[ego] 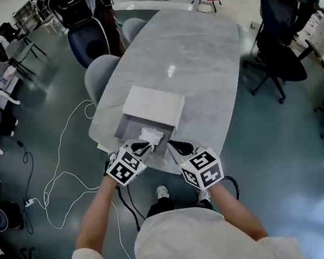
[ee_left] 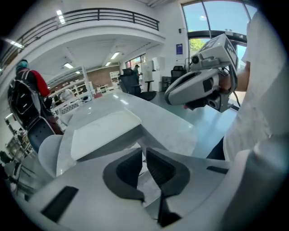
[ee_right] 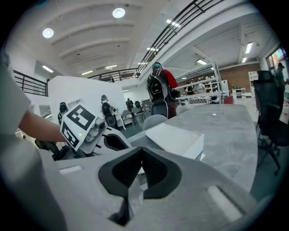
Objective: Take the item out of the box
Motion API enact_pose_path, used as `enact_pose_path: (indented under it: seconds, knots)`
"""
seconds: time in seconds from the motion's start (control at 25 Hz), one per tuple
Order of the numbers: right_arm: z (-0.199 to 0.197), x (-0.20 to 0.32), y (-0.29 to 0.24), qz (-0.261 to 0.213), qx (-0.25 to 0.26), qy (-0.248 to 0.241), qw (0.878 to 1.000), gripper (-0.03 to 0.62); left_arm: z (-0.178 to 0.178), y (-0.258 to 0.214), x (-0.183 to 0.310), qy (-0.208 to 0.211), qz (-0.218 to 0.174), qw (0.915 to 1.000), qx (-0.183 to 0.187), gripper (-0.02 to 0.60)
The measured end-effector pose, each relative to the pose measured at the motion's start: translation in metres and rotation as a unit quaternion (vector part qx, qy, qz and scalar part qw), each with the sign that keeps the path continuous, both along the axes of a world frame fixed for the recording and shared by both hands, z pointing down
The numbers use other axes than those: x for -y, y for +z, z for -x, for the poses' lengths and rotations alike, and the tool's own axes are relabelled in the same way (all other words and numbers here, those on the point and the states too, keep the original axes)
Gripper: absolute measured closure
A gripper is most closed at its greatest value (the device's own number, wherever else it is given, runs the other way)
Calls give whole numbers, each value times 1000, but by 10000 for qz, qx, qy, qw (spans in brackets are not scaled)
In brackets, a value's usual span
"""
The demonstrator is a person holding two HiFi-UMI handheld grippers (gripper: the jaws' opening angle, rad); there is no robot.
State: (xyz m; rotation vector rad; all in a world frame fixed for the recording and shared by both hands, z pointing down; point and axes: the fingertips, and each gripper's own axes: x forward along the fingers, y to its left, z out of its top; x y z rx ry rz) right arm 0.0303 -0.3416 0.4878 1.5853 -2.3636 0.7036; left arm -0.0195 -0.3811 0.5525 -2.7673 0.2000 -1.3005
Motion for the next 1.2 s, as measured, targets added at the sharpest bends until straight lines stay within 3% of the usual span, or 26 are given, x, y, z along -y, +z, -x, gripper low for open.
enact_pose_path:
  seconds: [0.16, 0.36, 0.64, 1.2]
  knots:
    - [1, 14, 5, 49, -52, 394, 9992, 589, -1, 15, 11, 795, 189, 9964, 222, 565]
    - [-5, 18, 13, 126, -108, 906, 9957, 589, -9, 30, 19, 1642, 320, 9852, 378, 565]
    - [-17, 9, 19, 277, -141, 1485, 9884, 589, -14, 49, 20, 2671, 322, 9588, 915, 565]
    - [-9, 7, 33, 504, -96, 1784, 9826, 589, -7, 69, 14, 3530, 619, 9245, 1298, 551]
